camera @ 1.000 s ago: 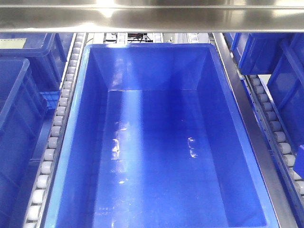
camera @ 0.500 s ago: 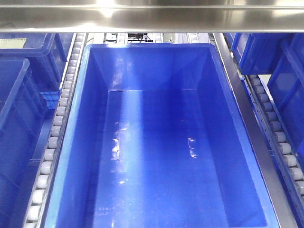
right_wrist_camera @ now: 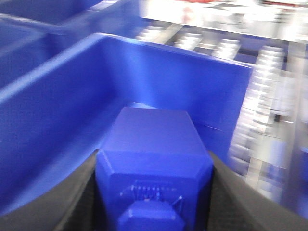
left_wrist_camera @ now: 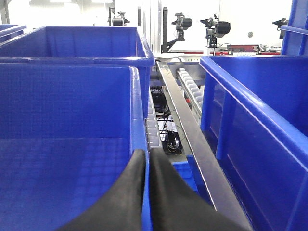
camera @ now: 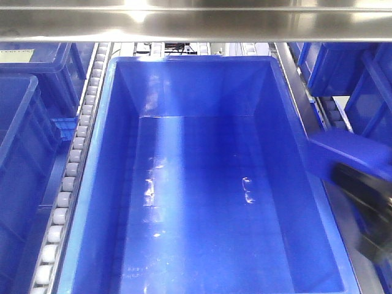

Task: Pour parts from conveyor to right shelf
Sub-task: 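Extend the right gripper with the part over the blue bin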

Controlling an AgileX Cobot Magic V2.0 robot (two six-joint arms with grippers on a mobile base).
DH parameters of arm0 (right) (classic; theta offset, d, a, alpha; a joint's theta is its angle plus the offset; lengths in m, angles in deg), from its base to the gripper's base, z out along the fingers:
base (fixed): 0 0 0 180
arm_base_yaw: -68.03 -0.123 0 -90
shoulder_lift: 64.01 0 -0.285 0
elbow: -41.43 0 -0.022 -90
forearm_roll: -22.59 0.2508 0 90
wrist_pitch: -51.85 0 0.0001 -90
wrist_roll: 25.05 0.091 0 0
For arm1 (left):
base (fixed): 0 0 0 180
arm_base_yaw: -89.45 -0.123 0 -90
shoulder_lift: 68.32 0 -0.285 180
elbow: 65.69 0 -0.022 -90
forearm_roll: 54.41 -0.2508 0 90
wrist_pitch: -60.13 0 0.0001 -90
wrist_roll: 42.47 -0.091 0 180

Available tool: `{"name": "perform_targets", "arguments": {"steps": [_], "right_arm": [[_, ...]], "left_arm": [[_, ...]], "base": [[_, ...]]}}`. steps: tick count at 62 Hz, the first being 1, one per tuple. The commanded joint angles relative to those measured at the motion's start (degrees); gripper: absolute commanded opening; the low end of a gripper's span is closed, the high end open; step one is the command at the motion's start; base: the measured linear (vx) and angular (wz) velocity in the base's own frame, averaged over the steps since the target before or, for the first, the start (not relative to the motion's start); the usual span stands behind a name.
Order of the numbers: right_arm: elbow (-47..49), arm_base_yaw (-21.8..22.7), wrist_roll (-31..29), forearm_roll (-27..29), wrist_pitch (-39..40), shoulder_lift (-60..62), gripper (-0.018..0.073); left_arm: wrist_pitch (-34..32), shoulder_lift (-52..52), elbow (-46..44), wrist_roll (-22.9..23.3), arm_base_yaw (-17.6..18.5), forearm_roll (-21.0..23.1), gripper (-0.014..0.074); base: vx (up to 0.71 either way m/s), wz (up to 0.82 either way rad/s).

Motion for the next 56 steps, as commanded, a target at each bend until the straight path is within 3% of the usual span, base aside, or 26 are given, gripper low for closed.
{"name": "perform_targets", "arguments": {"steps": [1, 19, 29, 41, 56], "right_arm": [[5.1, -3.0, -2.3, 3.6, 3.5, -5.8, -0.0003], [14.3, -12.5, -2.2, 3.8, 11.4, -24.6, -0.0002], [14.9, -19.4, -2.0, 6.7, 24.3, -34.1, -0.0002], [16.3, -20.3, -2.0, 16.0, 32.0, -44.5, 0.0007], [21.4, -20.1, -2.5, 17.1, 29.2, -56.2, 0.008]], "left_arm": [[-4.4, 0.8, 1.8, 0.5, 0.1, 0.0, -0.0006], [-4.4, 0.8, 1.8, 0.5, 0.1, 0.0, -0.0006], [-4.4, 0.8, 1.8, 0.5, 0.1, 0.0, -0.0006], [-4.4, 0.8, 1.8, 0.5, 0.1, 0.0, -0.0006], [-4.4, 0.8, 1.8, 0.5, 0.1, 0.0, -0.0006]], "base": [[0.0, 0.0], [0.0, 0.0], [0.0, 0.0], [0.0, 0.0], [0.0, 0.0]]}}
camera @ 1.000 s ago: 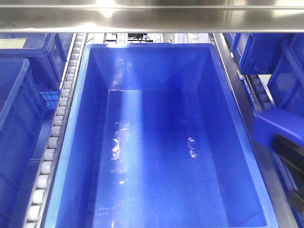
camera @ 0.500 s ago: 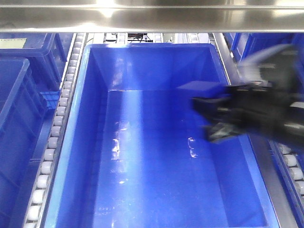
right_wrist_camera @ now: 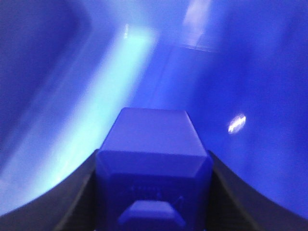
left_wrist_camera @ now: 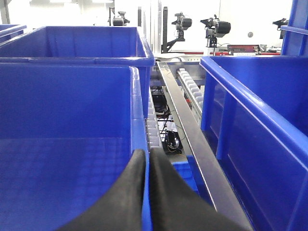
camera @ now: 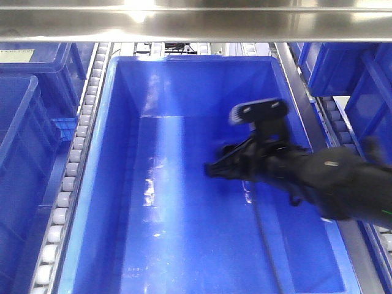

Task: Pour parts from conveyor to right shelf
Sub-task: 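Extend the right gripper with the part over the blue bin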

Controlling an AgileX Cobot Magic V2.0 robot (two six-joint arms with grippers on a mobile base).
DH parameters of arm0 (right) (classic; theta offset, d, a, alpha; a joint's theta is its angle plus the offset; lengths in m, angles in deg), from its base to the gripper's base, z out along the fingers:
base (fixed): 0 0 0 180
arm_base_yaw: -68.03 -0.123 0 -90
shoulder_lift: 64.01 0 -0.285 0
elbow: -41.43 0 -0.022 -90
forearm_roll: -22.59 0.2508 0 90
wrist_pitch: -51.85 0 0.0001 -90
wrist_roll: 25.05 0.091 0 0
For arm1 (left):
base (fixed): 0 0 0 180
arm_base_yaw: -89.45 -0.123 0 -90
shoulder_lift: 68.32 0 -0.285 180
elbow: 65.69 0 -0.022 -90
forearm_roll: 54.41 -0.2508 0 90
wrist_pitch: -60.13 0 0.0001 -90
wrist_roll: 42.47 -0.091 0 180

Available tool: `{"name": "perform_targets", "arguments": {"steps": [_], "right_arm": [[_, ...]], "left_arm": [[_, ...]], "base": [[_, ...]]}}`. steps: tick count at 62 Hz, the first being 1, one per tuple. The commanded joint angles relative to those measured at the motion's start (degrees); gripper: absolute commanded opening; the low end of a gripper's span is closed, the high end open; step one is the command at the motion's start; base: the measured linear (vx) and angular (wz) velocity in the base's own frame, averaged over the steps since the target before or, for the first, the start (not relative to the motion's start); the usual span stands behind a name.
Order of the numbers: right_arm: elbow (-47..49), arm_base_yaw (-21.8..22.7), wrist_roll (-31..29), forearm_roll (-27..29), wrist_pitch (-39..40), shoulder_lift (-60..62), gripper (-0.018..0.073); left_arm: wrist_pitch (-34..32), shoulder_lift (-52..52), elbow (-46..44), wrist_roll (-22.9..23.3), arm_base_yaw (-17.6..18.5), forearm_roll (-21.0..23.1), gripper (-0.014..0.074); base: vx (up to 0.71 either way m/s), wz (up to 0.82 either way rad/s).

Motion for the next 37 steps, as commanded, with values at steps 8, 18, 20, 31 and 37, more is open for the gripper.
{"name": "perform_targets", "arguments": {"steps": [8, 18, 20, 31, 37], "right_arm": [[7.2, 0.3, -0.8, -0.1, -2.2, -6.0, 0.0175], [8.6, 0.3, -0.8, -0.1, -2.9, -7.4, 0.0338], [8.6, 0.3, -0.8, -0.1, -2.7, -7.4, 0.0365], [8.6, 0.3, -0.8, -0.1, -3.1, -6.5, 0.0496], [8.6, 0.3, -0.8, -0.1, -3.8, -5.3, 0.0515]], "left_arm": [[-4.4, 0.8, 1.8, 0.5, 0.1, 0.0, -0.0006], [-4.4, 0.8, 1.8, 0.5, 0.1, 0.0, -0.0006], [-4.4, 0.8, 1.8, 0.5, 0.1, 0.0, -0.0006], [-4.4, 0.8, 1.8, 0.5, 0.1, 0.0, -0.0006], [-4.4, 0.8, 1.8, 0.5, 0.1, 0.0, -0.0006]], "base": [[0.0, 0.0], [0.0, 0.0], [0.0, 0.0], [0.0, 0.0], [0.0, 0.0]]}}
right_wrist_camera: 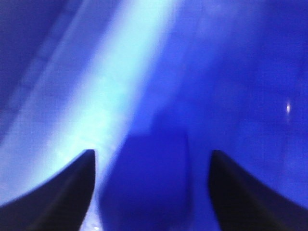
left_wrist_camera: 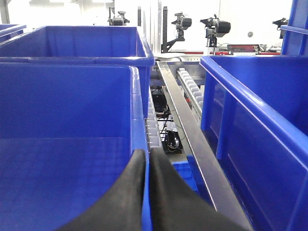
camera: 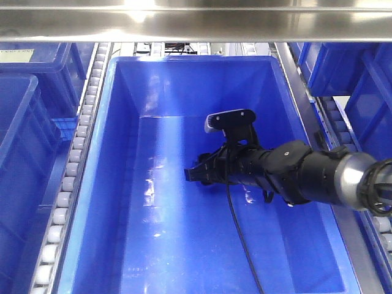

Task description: Pour parts from conveyor to right shelf

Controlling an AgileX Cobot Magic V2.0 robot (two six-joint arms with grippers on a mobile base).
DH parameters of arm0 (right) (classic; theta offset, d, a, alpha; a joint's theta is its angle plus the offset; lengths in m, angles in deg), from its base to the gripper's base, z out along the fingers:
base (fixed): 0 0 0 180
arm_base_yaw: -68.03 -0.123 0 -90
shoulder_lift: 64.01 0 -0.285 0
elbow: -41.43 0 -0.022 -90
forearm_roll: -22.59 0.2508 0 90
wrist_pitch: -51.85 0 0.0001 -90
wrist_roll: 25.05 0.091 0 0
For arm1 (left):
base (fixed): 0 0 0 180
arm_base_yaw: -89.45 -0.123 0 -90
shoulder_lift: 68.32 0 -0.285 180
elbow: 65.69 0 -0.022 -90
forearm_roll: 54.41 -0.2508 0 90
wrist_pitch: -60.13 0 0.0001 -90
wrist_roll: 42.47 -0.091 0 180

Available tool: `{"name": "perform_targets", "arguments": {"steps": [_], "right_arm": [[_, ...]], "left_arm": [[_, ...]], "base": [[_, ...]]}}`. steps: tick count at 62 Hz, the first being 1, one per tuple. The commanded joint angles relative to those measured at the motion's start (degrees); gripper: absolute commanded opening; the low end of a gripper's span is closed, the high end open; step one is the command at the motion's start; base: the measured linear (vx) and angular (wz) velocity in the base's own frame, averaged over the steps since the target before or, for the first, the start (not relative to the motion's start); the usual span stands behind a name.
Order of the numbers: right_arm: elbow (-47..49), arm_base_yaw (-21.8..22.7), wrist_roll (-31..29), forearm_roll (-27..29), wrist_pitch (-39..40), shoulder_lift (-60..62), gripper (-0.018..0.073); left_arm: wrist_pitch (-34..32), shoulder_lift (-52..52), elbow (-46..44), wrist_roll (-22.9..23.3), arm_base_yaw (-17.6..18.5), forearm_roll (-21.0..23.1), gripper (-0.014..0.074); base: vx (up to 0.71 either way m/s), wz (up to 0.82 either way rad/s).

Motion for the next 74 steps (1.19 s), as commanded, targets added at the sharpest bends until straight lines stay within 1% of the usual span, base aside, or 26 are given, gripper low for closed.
{"name": "perform_targets", "arguments": {"steps": [1, 9, 18, 24, 35, 48, 61, 70, 74], "right_arm": [[1.8, 0.3, -0.4, -0.2, 0.4, 4.1, 0.0515], [1.8, 0.3, -0.4, -0.2, 0.0, 6.7, 0.0515], [1.7, 0.3, -0.4, -0.2, -3.0, 11.3, 0.0515], [0.2, 0.3, -0.5, -0.2, -2.8, 14.8, 0.0515], [-6.9, 0.3, -1.6, -0.6, 2.7, 23.2, 0.0515], [-15.1, 0.3, -5.8, -0.4, 4.0, 35.7, 0.0515], [-23.5, 0.3, -6.0, 0.0, 8.1, 47.1, 0.0515], [-28.5, 0.3, -6.1, 0.0, 8.1, 55.3, 0.0515], [-30.8, 0.3, -7.5, 0.0, 8.5, 59.0, 0.0515]], "left_arm": [[-4.4, 0.8, 1.8, 0.5, 0.1, 0.0, -0.0006], [-4.4, 0.8, 1.8, 0.5, 0.1, 0.0, -0.0006], [-4.4, 0.8, 1.8, 0.5, 0.1, 0.0, -0.0006], [-4.4, 0.8, 1.8, 0.5, 0.1, 0.0, -0.0006], [-4.4, 0.8, 1.8, 0.5, 0.1, 0.0, -0.0006], [-4.4, 0.8, 1.8, 0.5, 0.1, 0.0, -0.0006], [-4.4, 0.8, 1.8, 0.5, 0.1, 0.0, -0.0006], [-4.4, 0.8, 1.8, 0.5, 0.1, 0.0, -0.0006], [-4.4, 0.8, 1.8, 0.5, 0.1, 0.0, -0.0006]], "base": [[0.0, 0.0], [0.0, 0.0], [0.0, 0.0], [0.0, 0.0], [0.0, 0.0], [0.0, 0.0], [0.0, 0.0], [0.0, 0.0], [0.0, 0.0]]}}
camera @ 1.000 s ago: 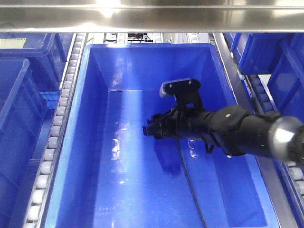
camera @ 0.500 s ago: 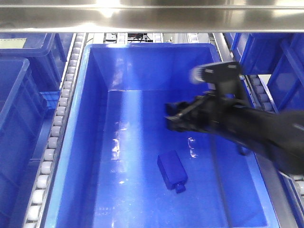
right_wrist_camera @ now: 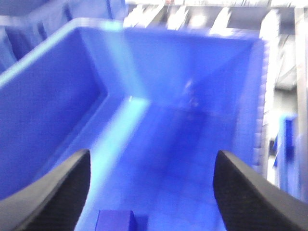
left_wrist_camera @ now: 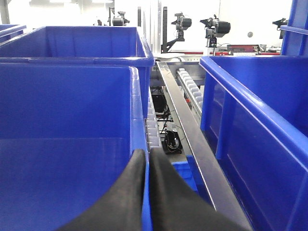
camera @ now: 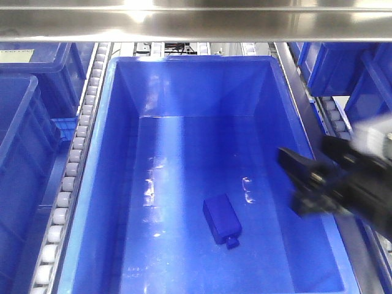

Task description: Pour parts from conveyor to right shelf

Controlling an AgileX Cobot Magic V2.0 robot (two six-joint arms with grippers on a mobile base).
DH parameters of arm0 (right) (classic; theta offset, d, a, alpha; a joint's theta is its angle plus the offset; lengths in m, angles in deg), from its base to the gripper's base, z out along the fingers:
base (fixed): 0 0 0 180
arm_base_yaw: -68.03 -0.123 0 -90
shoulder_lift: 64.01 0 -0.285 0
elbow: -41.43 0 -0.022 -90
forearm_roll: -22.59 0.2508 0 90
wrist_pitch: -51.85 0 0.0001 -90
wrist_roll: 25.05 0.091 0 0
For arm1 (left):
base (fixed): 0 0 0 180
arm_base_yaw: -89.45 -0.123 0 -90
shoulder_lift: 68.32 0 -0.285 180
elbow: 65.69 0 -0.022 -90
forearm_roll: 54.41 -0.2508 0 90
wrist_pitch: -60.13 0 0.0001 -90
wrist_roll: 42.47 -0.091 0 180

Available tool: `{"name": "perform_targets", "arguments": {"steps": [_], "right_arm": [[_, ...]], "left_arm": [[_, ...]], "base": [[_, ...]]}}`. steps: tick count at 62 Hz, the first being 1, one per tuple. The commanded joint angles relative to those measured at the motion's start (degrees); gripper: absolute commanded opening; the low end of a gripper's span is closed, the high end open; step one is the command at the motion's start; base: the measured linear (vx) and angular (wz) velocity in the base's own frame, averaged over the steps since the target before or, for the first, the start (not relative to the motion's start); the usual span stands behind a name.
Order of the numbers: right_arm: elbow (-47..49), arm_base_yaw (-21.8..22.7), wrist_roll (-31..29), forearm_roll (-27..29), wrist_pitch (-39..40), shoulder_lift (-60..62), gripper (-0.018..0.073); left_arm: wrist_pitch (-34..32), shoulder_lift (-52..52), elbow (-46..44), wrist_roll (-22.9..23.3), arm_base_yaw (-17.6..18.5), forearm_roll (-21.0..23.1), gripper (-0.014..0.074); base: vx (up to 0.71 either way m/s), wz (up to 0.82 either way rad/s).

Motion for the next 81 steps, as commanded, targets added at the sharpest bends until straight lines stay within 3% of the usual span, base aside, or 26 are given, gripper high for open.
{"name": "perform_targets", "arguments": {"steps": [1, 10, 17, 25, 30, 35, 51, 59, 68, 81], "right_arm": [[-1.7, 0.3, -2.5, -0.2, 1.7, 5.6, 0.0515], [-5.7, 0.3, -7.5, 6.0, 1.3, 13.1, 0.0515], [-8.4, 0.3, -16.4, 10.7, 1.4, 18.9, 0.0515], [-10.8, 0.3, -22.9, 22.2, 1.4, 25.9, 0.0515], [-13.0, 0.3, -29.9, 29.0, 1.3, 30.3, 0.0515], [-14.7, 0.3, -33.1, 29.2, 0.9, 33.9, 0.0512], [-17.3, 0.3, -32.5, 29.1, -4.2, 35.2, 0.0452], [-17.3, 0.3, -32.5, 29.1, -7.6, 32.5, 0.0305], [-17.3, 0.3, -33.9, 29.1, -9.5, 29.3, -0.0019], [-17.3, 0.3, -34.0, 29.2, -8.5, 28.1, -0.001]], "left_arm": [[-4.4, 0.8, 1.8, 0.5, 0.1, 0.0, -0.0006], [-4.4, 0.8, 1.8, 0.5, 0.1, 0.0, -0.0006], [-4.4, 0.8, 1.8, 0.5, 0.1, 0.0, -0.0006], [-4.4, 0.8, 1.8, 0.5, 0.1, 0.0, -0.0006], [-4.4, 0.8, 1.8, 0.5, 0.1, 0.0, -0.0006], [-4.4, 0.8, 1.8, 0.5, 0.1, 0.0, -0.0006], [-4.4, 0.8, 1.8, 0.5, 0.1, 0.0, -0.0006], [-4.4, 0.8, 1.8, 0.5, 0.1, 0.0, -0.0006], [-4.4, 0.7, 1.8, 0.5, 0.1, 0.0, -0.0006], [-4.4, 0.7, 1.8, 0.5, 0.1, 0.0, -0.0006]], "base": [[0.0, 0.0], [0.0, 0.0], [0.0, 0.0], [0.0, 0.0], [0.0, 0.0], [0.0, 0.0], [0.0, 0.0], [0.0, 0.0], [0.0, 0.0], [0.0, 0.0]]}}
